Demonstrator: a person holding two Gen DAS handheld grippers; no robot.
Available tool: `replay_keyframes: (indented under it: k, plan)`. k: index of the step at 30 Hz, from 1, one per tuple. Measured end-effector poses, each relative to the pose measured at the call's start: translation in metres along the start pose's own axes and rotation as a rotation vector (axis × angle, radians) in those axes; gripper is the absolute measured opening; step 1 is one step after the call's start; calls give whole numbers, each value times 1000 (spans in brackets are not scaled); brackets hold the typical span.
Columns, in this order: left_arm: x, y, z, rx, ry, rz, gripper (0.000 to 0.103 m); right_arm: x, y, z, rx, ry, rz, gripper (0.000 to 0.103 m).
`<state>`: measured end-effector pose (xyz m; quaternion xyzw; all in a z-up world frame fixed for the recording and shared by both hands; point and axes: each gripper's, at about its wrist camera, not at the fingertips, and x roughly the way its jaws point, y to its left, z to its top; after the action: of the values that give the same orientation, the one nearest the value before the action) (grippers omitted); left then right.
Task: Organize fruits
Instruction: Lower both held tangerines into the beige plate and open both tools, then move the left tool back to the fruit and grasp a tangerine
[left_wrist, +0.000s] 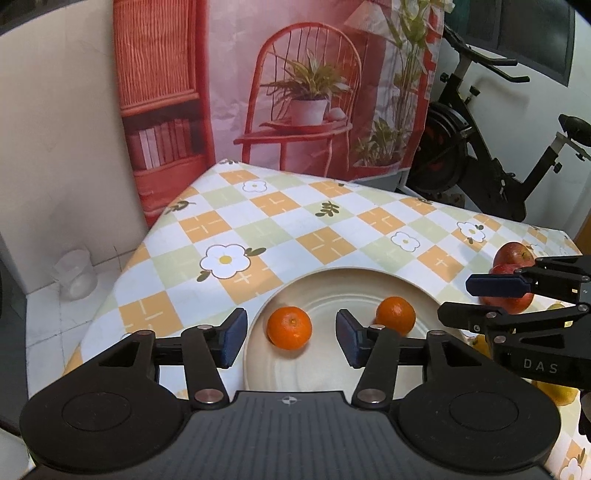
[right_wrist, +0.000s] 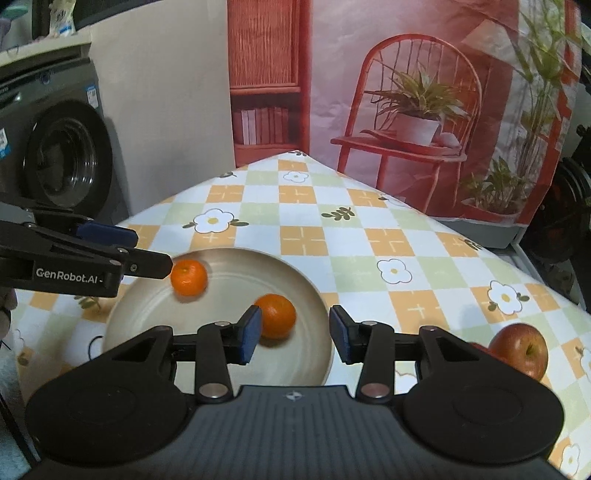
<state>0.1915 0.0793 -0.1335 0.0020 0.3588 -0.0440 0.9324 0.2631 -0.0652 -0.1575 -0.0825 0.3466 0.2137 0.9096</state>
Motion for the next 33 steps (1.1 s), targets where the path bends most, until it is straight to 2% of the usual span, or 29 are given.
replay_keyframes:
  k: [7,13,17,22,26,33]
  plan:
    - [-23,-15,-3,15,-34,-10,56,-25,-2,-9,69,-28,-8,44]
    - [-35,-34,-9,36,-55,-51,56,-51,-11,-26,129,-60,-27,44]
    - [-36,-51,-14,76,-56,-92,56,-74,-22,-45,171,-84,-45,44]
    - [-33,-63,-23,52,-55,-151,56,-103,-35,-71,227,-110,-83,45]
    - [-32,-74,-31,62,-66,-168,56,-120,-41,-92,250,-109,-121,45]
    - [-35,-97,-48,139,-69,-207,56,-135,-36,-125,253,-91,-147,45]
